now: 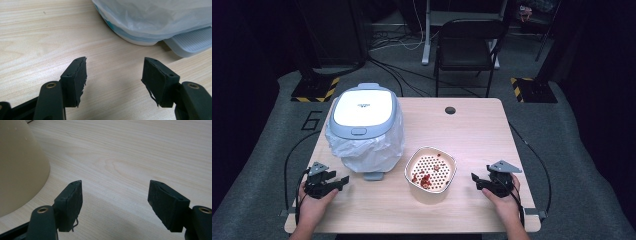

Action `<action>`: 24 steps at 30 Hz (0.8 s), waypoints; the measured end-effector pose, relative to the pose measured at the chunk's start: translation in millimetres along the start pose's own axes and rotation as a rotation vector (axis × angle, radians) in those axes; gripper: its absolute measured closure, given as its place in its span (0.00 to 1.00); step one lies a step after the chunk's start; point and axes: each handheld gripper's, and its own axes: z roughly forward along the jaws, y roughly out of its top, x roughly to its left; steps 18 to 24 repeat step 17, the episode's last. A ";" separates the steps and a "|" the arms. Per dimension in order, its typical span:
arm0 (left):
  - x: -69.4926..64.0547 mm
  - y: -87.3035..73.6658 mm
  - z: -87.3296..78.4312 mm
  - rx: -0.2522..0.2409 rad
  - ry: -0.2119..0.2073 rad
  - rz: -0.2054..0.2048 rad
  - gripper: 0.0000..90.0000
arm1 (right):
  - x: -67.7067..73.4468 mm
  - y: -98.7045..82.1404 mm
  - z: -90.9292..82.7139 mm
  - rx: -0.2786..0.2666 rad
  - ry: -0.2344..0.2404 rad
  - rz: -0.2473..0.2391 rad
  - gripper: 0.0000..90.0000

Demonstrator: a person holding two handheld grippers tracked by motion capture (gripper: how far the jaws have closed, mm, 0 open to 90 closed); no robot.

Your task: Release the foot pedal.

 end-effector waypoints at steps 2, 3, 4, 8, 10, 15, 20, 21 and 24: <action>0.4 -0.6 0.8 0.004 0.014 0.014 0.40 | -2.0 -2.8 2.5 -0.002 0.005 0.015 0.31; 0.4 -0.9 0.6 0.010 0.017 0.013 0.40 | -2.3 -3.8 3.1 -0.001 -0.001 0.024 0.30; 1.0 -1.3 0.9 0.007 0.023 0.016 0.39 | -3.1 -4.3 3.5 -0.005 -0.007 0.015 0.30; 3.2 -2.1 1.8 -0.013 0.044 0.025 0.38 | -5.6 -6.0 4.1 -0.002 -0.026 0.008 0.30; 4.0 -2.8 2.6 -0.014 0.051 0.025 0.36 | -8.1 -7.7 5.1 -0.003 -0.028 0.005 0.29; 5.1 -4.9 7.6 -0.006 0.073 0.027 0.35 | -12.0 -11.0 8.1 0.015 -0.046 0.010 0.28; 5.8 -5.5 8.3 -0.010 0.079 0.027 0.34 | -13.6 -12.5 9.3 0.015 -0.065 0.014 0.26; 5.8 -5.5 8.3 -0.010 0.079 0.027 0.34 | -13.6 -12.5 9.3 0.015 -0.065 0.014 0.26; 5.8 -5.5 8.3 -0.010 0.079 0.027 0.34 | -13.6 -12.5 9.3 0.015 -0.065 0.014 0.26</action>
